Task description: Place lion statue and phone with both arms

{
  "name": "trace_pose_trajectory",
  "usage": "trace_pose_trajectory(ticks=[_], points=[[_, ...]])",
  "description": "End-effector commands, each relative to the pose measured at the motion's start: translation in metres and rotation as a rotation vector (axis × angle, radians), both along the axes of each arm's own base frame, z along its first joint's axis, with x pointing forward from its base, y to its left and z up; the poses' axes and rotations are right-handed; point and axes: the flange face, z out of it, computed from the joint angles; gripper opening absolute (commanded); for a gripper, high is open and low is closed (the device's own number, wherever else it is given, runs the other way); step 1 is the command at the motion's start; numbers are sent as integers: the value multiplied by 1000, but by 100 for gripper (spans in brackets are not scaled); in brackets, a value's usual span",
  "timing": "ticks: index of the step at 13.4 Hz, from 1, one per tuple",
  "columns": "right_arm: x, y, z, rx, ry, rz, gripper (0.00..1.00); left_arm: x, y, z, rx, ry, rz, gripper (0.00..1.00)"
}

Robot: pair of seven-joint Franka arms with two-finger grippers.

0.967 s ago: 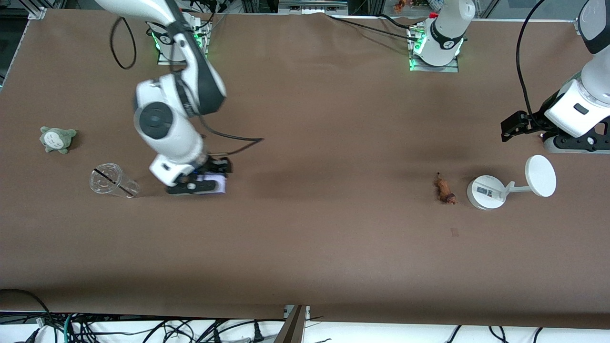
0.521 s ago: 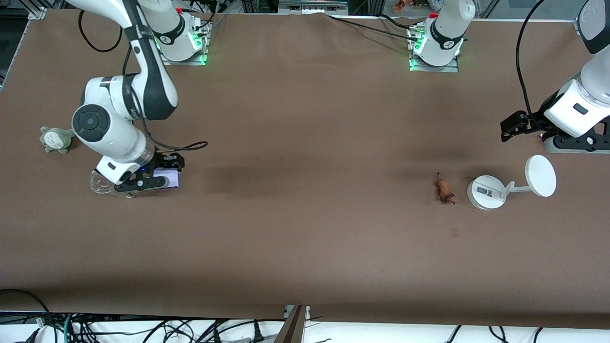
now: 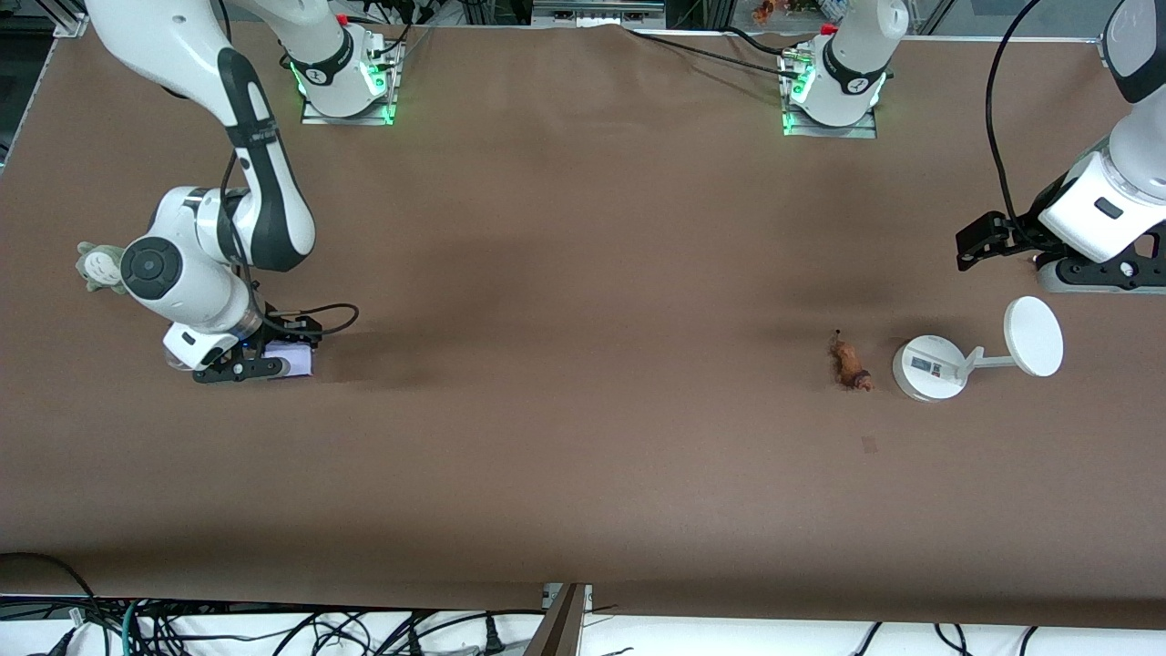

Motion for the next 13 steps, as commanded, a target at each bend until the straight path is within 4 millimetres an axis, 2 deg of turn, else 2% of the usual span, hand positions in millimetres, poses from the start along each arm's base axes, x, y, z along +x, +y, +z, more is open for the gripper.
trace_pose_trajectory(ticks=[1, 8, 10, 11, 12, 13], points=[[1, -10, -26, 99, -19, 23, 5, -3, -3, 3, -22, 5, 5, 100], [8, -9, -47, 66, -54, 27, 6, -4, -3, 3, -22, 7, 6, 100], [9, -8, -57, 50, -65, 28, 11, -4, -3, 3, -22, 7, 6, 100], [9, -6, -60, 51, -68, 24, 19, -4, -4, 3, -22, 7, 5, 100], [11, -5, -61, 55, -72, 17, 38, -4, -4, 3, -22, 7, 5, 100], [13, -4, -62, 53, -73, 22, 53, -4, -5, 3, -22, 7, 4, 100]])
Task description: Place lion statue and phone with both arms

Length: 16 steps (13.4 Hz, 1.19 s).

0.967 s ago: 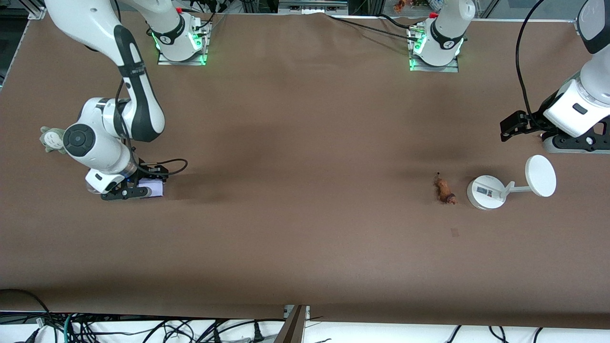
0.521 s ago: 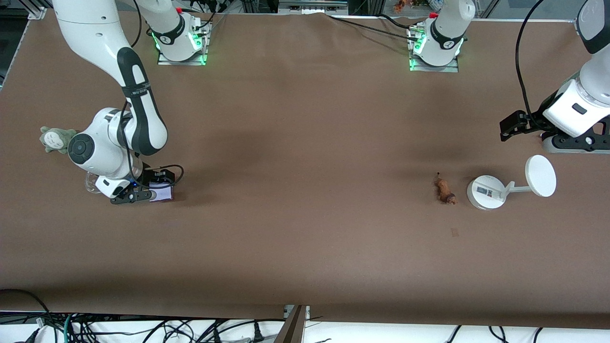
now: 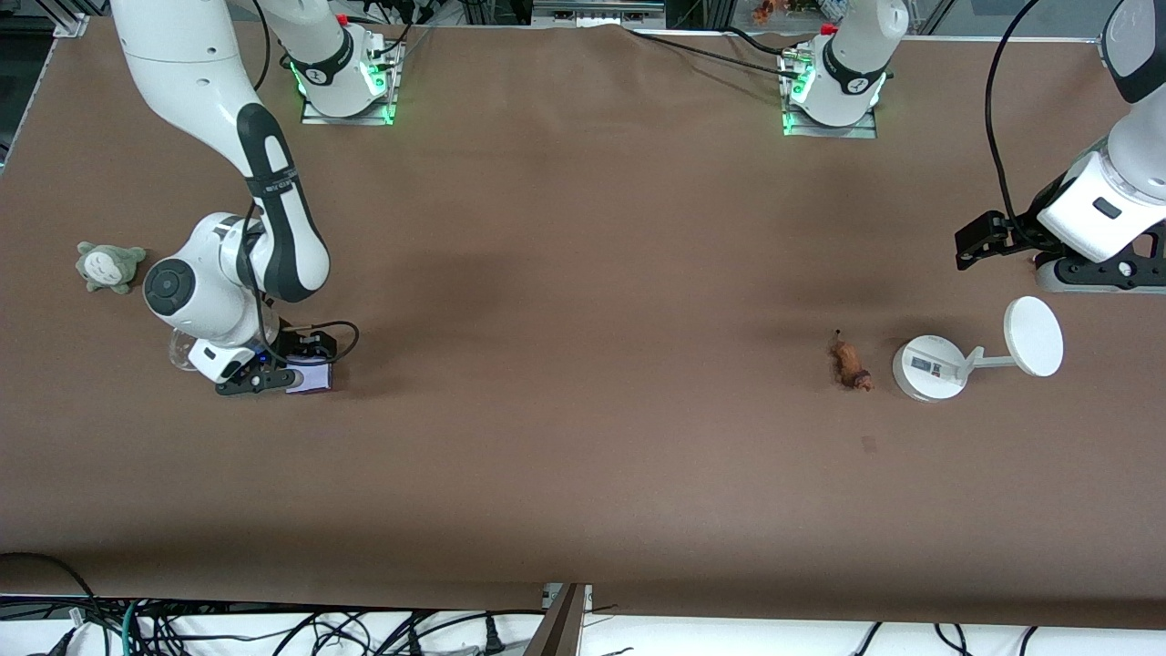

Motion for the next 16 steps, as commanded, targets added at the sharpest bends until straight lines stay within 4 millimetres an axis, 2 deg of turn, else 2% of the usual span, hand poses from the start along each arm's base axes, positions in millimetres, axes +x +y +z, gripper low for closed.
trace_pose_trajectory(ticks=[1, 2, 3, 4, 6, 8, 10, 12, 14, 16], points=[[8, 3, 0, 18, -23, 5, 66, -3, -4, 3, -22, 3, 5, 100], [9, 5, 2, 21, -24, 4, 77, -3, -4, 3, -22, 3, 5, 100], [12, 6, 5, 24, -29, 7, 92, -3, -4, 3, -22, 3, 3, 100], [14, 9, 8, 26, -33, 15, 99, -4, -4, 3, -22, 7, 5, 100], [17, 19, 21, 46, -34, 27, 99, -4, -4, 3, -22, 7, 4, 100], [20, 27, 48, 94, -1, 30, 99, -4, -4, 3, -22, 7, 4, 100], [26, 36, 91, 151, 57, 18, 99, -4, -4, 3, -22, 9, 4, 100], [38, 35, 134, 155, 119, -12, 99, -4, -4, 3, -22, 9, 4, 100], [50, 47, 199, 115, 172, -26, 99, -4, -4, 3, -22, 9, 4, 100], [52, 57, 262, 79, 214, -20, 99, -4, -4, 3, -22, 9, 5, 100]])
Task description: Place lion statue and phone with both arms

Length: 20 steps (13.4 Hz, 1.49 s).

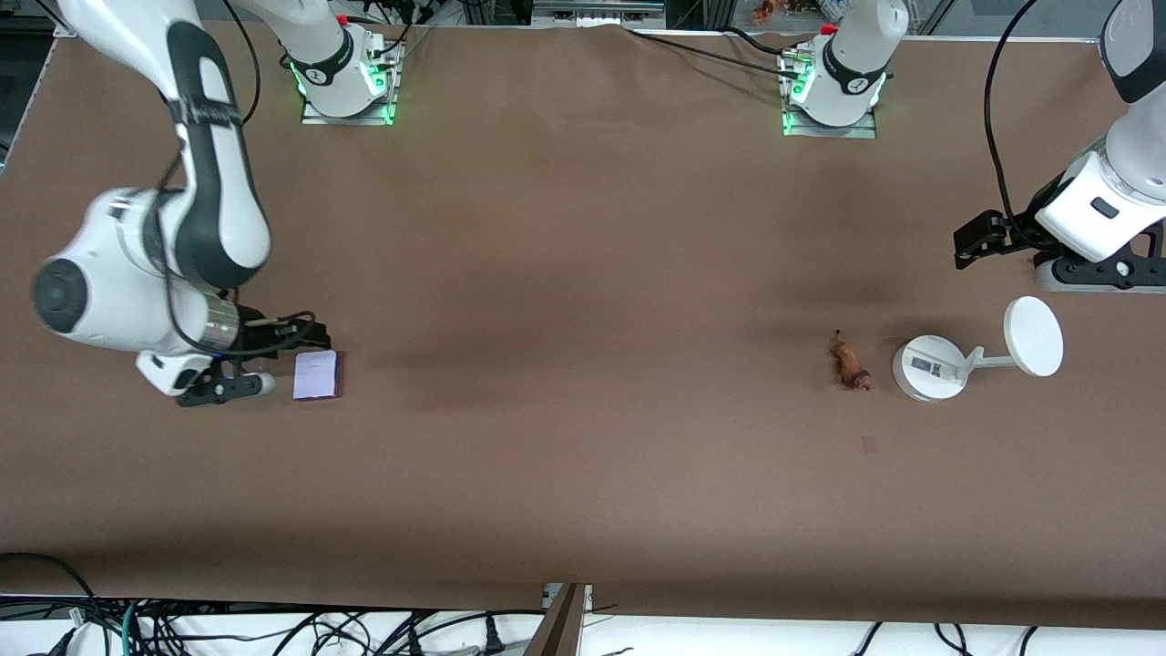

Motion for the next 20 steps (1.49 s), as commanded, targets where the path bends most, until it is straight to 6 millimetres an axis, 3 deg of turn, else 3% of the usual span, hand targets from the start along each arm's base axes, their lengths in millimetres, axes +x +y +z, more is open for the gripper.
trace_pose_trajectory(ticks=[1, 3, 7, 11, 19, 20], points=[[3, 5, 78, -51, 52, -9, 99, -3, -3, 3, -22, 5, 6, 100], [-7, -8, 132, -63, 84, -16, 99, -3, -3, 3, -22, 5, 7, 100], [-32, -28, 201, -70, 90, -31, 99, -3, -3, 3, -22, 5, 6, 100], [-37, -31, 210, -68, 82, -31, 99, -3, -3, 3, -22, 5, 6, 100], [-39, -25, 208, -68, 103, -24, 99, -3, -3, 3, -22, 5, 6, 100], [-40, -34, 210, -64, 102, -36, 99, -3, -3, 3, -22, 5, 6, 100]])
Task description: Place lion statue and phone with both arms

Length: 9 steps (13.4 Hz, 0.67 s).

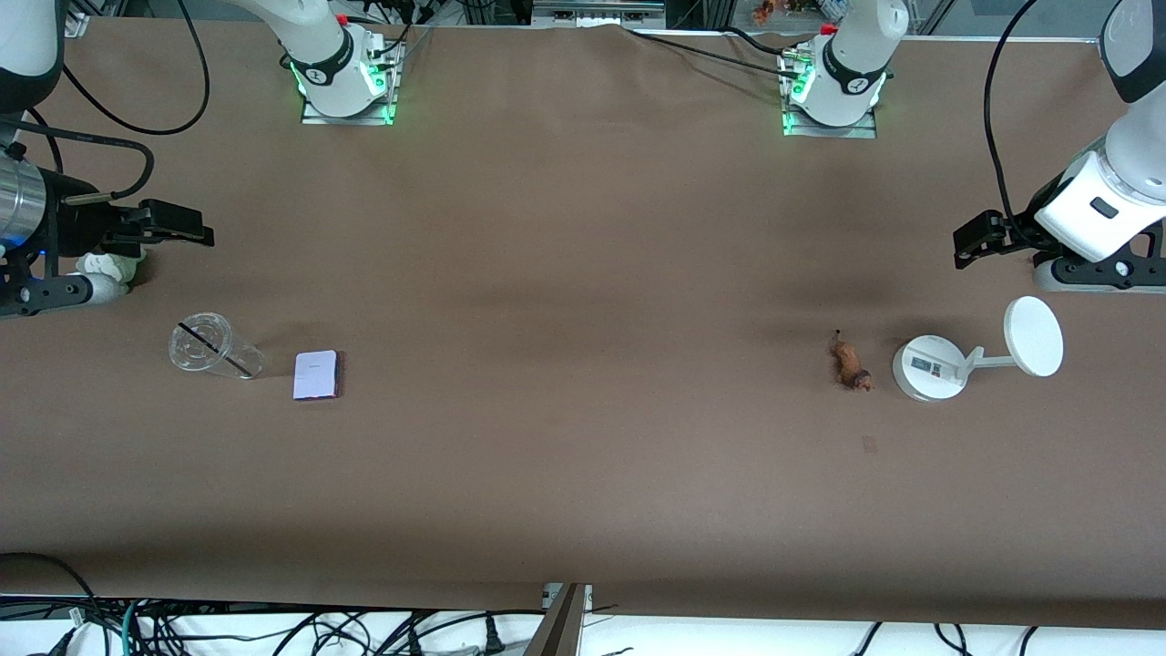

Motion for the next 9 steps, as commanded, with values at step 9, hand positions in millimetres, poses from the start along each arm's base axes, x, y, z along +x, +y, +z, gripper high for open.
trace_pose_trajectory(ticks=[9], points=[[-59, -14, 18, -94, -95, 50, 100, -3, -2, 3, -22, 4, 6, 100]])
